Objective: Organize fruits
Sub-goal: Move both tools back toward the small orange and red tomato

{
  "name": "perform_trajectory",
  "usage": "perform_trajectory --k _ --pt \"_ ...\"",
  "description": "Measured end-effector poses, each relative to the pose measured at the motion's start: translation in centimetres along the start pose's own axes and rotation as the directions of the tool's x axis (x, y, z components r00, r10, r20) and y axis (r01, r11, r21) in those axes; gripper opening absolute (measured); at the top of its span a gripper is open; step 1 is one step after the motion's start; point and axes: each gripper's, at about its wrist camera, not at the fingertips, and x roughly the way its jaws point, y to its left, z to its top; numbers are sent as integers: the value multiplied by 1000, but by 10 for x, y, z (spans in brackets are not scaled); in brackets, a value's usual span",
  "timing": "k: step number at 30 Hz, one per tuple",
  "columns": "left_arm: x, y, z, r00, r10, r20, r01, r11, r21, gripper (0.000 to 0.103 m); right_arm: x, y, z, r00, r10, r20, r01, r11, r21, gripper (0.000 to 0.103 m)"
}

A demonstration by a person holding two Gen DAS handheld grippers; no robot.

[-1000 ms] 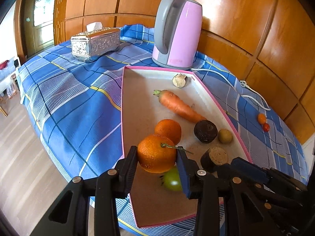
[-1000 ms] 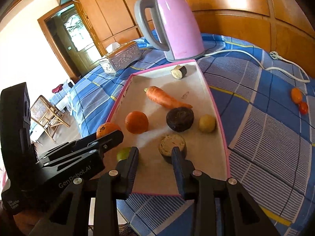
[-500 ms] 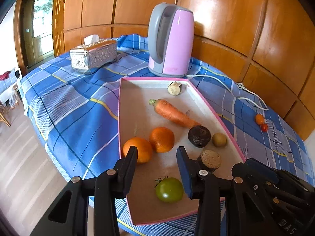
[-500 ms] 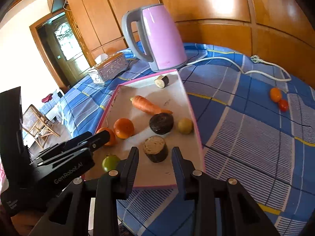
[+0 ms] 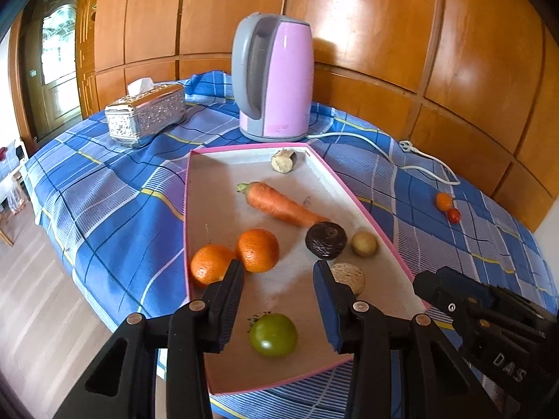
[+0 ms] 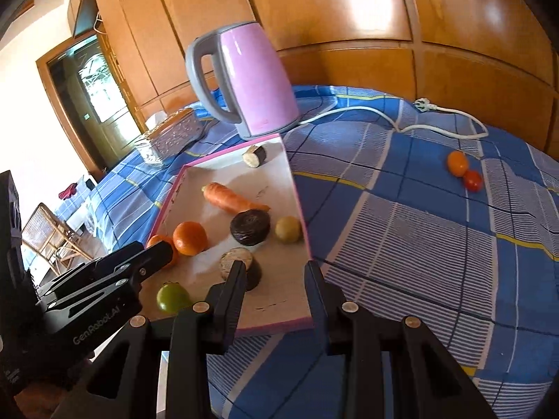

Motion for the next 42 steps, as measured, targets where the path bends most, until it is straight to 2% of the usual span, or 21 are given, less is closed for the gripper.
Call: perform_trajectory --k 8,22,31,42 --pt "1 -30 4 998 -63 -8 63 995 74 42 -7 -30 1 999 -46 20 44 997 70 35" --pt "20 -107 24 984 -173 -37 177 960 218 42 -20 -119 2 979 -204 19 196 958 207 35" --pt "50 -143 32 974 -207 -92 223 948 226 42 -11 -163 21 965 -261 12 250 935 252 35" --pt "88 -168 40 969 -204 -141 231 949 216 42 19 -201 47 959 -283 -17 278 926 256 35"
